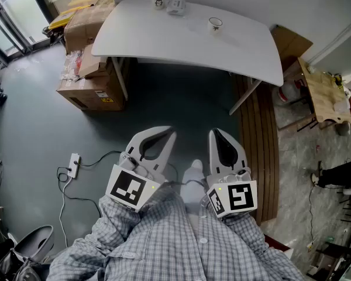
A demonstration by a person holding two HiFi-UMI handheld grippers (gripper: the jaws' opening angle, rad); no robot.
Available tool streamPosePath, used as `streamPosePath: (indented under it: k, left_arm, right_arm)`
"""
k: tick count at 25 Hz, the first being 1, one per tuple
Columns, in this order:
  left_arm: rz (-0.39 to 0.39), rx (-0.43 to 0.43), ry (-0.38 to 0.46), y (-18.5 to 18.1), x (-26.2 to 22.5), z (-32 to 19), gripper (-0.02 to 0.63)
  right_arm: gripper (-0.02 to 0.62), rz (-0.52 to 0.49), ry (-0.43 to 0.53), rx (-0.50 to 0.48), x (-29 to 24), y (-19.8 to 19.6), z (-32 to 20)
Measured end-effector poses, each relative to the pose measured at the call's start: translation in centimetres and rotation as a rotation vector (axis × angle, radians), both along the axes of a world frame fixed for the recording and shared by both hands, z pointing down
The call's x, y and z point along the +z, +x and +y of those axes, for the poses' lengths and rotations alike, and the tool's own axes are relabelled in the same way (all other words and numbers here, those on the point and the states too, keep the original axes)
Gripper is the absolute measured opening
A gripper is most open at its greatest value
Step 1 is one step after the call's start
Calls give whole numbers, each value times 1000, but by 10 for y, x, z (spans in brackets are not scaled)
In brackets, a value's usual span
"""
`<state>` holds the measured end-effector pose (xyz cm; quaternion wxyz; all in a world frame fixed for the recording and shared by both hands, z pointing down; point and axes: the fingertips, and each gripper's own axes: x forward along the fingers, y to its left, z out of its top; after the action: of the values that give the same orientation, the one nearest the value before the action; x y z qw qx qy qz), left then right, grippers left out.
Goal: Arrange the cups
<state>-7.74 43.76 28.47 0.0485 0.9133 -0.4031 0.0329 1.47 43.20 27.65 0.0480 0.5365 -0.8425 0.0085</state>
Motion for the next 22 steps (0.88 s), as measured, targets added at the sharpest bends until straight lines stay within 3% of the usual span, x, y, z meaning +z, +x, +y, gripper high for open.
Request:
streamPosePath:
  k: [13,18,22]
  left_arm:
    - [11,-12,5,-13,1,2,11]
    - [9,-8,-5,-9,3,-5,11]
    - [7,-16,-12,-4,5,-21,11]
  right_arm:
    - [23,-32,15,-11,-2,-12,5]
    - [23,55,38,12,1,-7,1]
    - [23,29,66,4,-4,-2,-13]
